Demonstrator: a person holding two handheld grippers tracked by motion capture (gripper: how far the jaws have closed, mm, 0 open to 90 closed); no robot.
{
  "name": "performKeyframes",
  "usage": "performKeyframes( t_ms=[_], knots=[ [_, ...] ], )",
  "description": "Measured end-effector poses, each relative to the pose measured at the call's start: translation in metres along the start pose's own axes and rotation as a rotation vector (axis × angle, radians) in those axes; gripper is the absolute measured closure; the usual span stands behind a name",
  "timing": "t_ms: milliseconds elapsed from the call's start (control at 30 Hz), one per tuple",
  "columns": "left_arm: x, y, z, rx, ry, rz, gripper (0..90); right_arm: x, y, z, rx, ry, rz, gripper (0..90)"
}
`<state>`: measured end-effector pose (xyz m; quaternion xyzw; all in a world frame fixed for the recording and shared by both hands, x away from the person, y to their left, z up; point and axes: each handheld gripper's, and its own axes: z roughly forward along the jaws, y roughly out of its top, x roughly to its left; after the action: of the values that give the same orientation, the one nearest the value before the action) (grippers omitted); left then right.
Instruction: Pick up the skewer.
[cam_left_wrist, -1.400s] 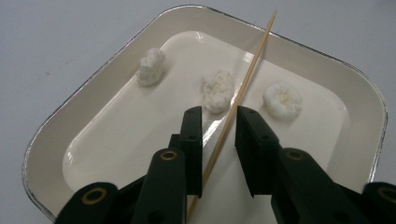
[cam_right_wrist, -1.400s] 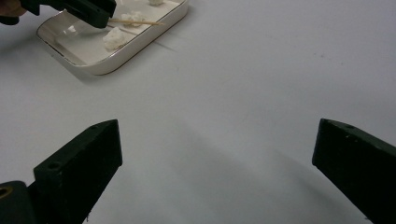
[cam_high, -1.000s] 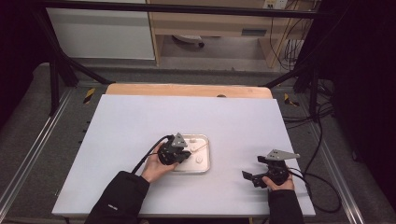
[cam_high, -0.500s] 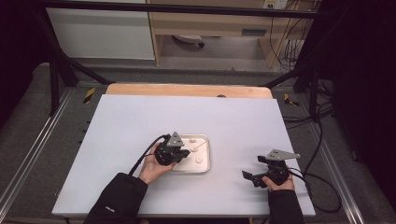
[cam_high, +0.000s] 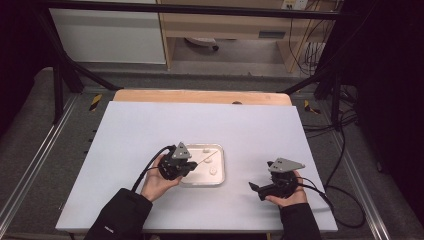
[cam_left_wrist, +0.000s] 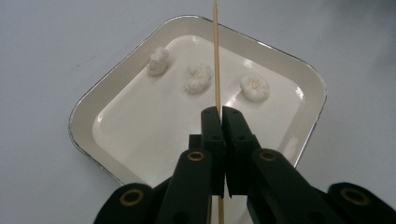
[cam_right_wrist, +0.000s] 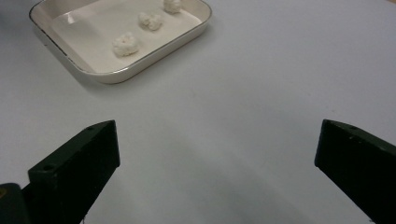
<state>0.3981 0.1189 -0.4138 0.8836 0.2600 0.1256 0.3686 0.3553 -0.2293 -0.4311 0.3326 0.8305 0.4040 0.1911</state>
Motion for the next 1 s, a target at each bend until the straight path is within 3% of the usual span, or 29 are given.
performKeyframes(
  t_ms=[233,367,400,433,467,500,600,733,1000],
  knots=[
    [-0.007,0.003,-0.004,0.011,-0.011,0.004,88.3,0.021,0.019,0.004,0.014,0.001,-0.136,2.8],
    [-0.014,0.009,-0.006,0.017,-0.017,0.02,88.3,0.029,0.026,0.006,0.031,-0.008,-0.209,3.6],
    [-0.016,0.011,-0.006,0.018,-0.019,0.03,88.3,0.029,0.026,0.006,0.031,-0.008,-0.209,3.6],
    [-0.018,0.013,-0.007,0.022,-0.019,0.038,88.4,0.032,0.029,0.008,0.043,-0.016,-0.247,4.2],
    [-0.02,0.015,-0.007,0.023,-0.019,0.043,88.4,0.032,0.029,0.008,0.043,-0.016,-0.247,4.2],
    [-0.023,0.017,-0.007,0.025,-0.02,0.054,88.4,0.035,0.031,0.009,0.052,-0.021,-0.278,4.9],
    [-0.028,0.024,-0.006,0.033,-0.026,0.076,88.4,0.037,0.032,0.01,0.054,-0.022,-0.304,6.1],
    [-0.036,0.032,-0.002,0.047,-0.038,0.096,88.4,0.04,0.037,0.011,0.061,-0.04,-0.382,9.1],
    [-0.052,0.049,0.008,0.072,-0.059,0.133,88.4,0.042,0.04,0.011,0.064,-0.066,-0.492,16.2]
  ],
)
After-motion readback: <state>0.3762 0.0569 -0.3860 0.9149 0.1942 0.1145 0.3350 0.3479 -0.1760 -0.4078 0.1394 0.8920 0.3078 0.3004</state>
